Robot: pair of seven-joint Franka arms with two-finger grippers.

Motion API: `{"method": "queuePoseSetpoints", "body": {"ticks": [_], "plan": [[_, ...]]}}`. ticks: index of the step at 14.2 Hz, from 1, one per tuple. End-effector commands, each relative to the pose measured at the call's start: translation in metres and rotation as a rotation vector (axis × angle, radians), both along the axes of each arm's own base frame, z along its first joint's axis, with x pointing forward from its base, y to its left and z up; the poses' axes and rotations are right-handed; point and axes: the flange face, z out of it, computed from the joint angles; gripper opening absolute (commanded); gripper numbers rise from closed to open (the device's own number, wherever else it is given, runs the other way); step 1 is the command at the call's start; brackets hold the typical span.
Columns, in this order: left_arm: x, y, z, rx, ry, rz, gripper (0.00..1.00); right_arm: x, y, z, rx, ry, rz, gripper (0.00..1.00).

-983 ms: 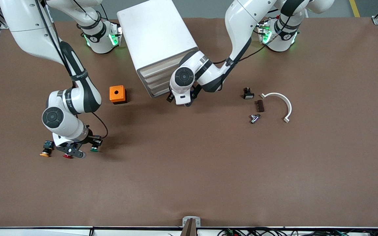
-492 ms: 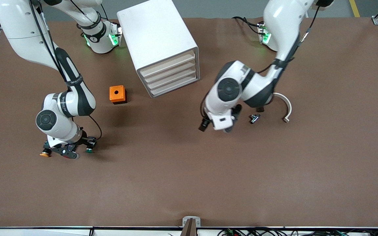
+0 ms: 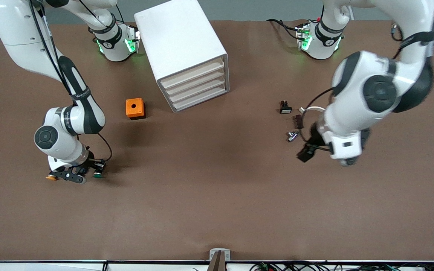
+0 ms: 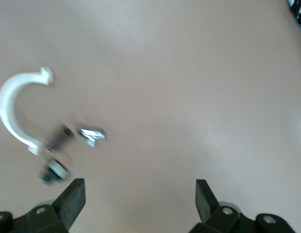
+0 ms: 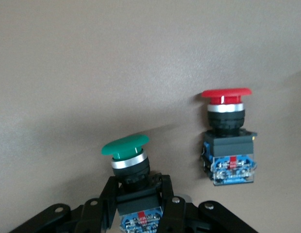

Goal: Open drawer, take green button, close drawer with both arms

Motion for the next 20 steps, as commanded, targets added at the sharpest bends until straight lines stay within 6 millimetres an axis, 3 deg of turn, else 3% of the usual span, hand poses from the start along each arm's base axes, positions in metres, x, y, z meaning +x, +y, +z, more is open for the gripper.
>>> {"method": "queuePoseSetpoints", "body": {"ticks": [1,3,10,11,12,13,17,20], "plan": [[-0.01,0.053,0.043,0.023,-0.004,-0.13,1.0,0.008,-0.001,0.0,0.006,-0.015,0.019,0.0],[-0.016,0.089,0.067,0.027,-0.018,-0.212,1.0,0.008,0.006,-0.002,0.014,-0.017,0.012,0.0],[-0.059,0.159,0.133,0.083,-0.001,-0.569,1.0,0.008,0.028,-0.009,0.053,-0.015,0.001,0.0],[-0.066,0.17,0.14,0.078,0.008,-0.666,1.0,0.008,0.029,-0.008,0.051,-0.015,0.008,0.17],[-0.073,0.179,0.149,0.078,0.003,-0.717,1.0,0.01,0.028,-0.006,0.05,-0.017,0.017,0.83],[-0.078,0.184,0.154,0.077,0.005,-0.746,1.0,0.012,0.026,-0.004,0.05,-0.02,0.015,1.0],[-0.094,0.185,0.169,0.083,-0.006,-0.786,1.0,0.026,0.019,0.025,0.036,-0.005,0.027,1.0],[-0.103,0.188,0.172,0.084,-0.011,-0.795,1.0,0.035,-0.014,0.094,0.029,0.086,0.139,1.0]]}}
